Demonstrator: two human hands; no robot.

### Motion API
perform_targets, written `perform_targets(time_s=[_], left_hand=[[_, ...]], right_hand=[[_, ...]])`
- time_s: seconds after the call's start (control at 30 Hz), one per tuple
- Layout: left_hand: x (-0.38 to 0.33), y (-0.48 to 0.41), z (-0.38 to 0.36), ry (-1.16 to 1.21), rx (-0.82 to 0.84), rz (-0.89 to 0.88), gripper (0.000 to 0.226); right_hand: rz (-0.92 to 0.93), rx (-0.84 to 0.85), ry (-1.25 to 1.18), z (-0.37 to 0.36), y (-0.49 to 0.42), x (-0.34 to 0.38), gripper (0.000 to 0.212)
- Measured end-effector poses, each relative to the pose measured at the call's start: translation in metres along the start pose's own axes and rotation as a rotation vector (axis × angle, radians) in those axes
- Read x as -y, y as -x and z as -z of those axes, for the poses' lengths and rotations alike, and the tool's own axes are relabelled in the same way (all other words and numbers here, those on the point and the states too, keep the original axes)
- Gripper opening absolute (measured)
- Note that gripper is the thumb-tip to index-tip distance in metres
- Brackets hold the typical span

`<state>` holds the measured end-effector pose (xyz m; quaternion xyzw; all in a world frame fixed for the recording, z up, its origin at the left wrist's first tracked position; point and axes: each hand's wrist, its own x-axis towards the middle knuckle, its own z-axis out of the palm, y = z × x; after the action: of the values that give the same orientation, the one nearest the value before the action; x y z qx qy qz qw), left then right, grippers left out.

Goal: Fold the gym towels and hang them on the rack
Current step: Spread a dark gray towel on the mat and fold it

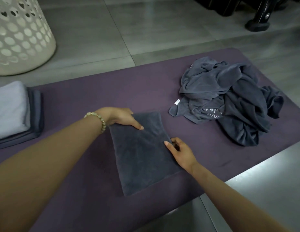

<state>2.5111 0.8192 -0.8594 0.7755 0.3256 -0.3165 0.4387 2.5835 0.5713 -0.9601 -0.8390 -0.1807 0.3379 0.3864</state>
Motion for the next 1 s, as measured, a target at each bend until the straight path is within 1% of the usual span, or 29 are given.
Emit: perform_targets(time_s=[0.1,0.17,0.23,0.27,0.3,0.33,0.4,0.43,0.47,0.5,0.57,0.67,0.73,0.83,0.93,1.0], left_hand=[[0.0,0.037,0.005,0.202,-0.018,-0.074,0.037],[0.004,0.066,0.009,0.333,-0.061,-0.138,0.028],[0.011,0.095,0.015,0.456,-0.118,-0.185,0.026],[0.015,0.109,0.019,0.515,-0.148,-0.209,0.03],[0.019,0.124,0.023,0.572,-0.18,-0.231,0.035],[0.025,0.137,0.027,0.633,-0.218,-0.244,0.039],[0.038,0.164,0.036,0.759,-0.29,-0.254,0.036],[0.045,0.176,0.039,0.817,-0.313,-0.25,0.033],[0.054,0.187,0.042,0.872,-0.328,-0.245,0.034],[0.064,0.197,0.044,0.925,-0.336,-0.238,0.037],[0.085,0.215,0.046,1.022,-0.35,-0.217,0.037],[0.12,0.24,0.043,1.121,-0.431,-0.172,0.023],[0.146,0.253,0.043,1.141,-0.545,-0.14,0.022],[0.193,0.263,0.04,1.226,-0.698,-0.052,0.028],[0.245,0.261,0.031,1.328,-0.728,0.062,0.04],[0.272,0.257,0.024,1.356,-0.711,0.1,0.043]], right_hand=[[0.017,-0.054,-0.219,-0.005,0.011,0.006,0.023],[0.002,-0.166,-0.358,-0.011,0.02,0.011,0.025],[-0.054,-0.248,-0.507,-0.02,0.026,0.021,0.041],[-0.096,-0.233,-0.574,-0.025,0.029,0.028,0.052],[-0.148,-0.166,-0.635,-0.029,0.032,0.038,0.059],[-0.212,-0.052,-0.711,-0.034,0.034,0.051,0.065],[-0.358,0.257,-0.89,-0.046,0.042,0.077,0.079],[-0.394,0.411,-0.948,-0.053,0.048,0.09,0.083],[-0.391,0.547,-0.988,-0.061,0.055,0.104,0.083],[-0.369,0.626,-1.01,-0.07,0.062,0.117,0.079],[-0.317,0.696,-1.057,-0.089,0.072,0.141,0.069],[-0.272,0.761,-1.043,-0.115,0.084,0.175,0.055],[-0.26,0.78,-0.947,-0.132,0.086,0.193,0.045],[-0.207,0.759,-0.769,-0.152,0.084,0.21,0.037],[-0.121,0.707,-0.646,-0.164,0.084,0.225,0.029],[-0.066,0.708,-0.566,-0.17,0.083,0.233,0.023]])
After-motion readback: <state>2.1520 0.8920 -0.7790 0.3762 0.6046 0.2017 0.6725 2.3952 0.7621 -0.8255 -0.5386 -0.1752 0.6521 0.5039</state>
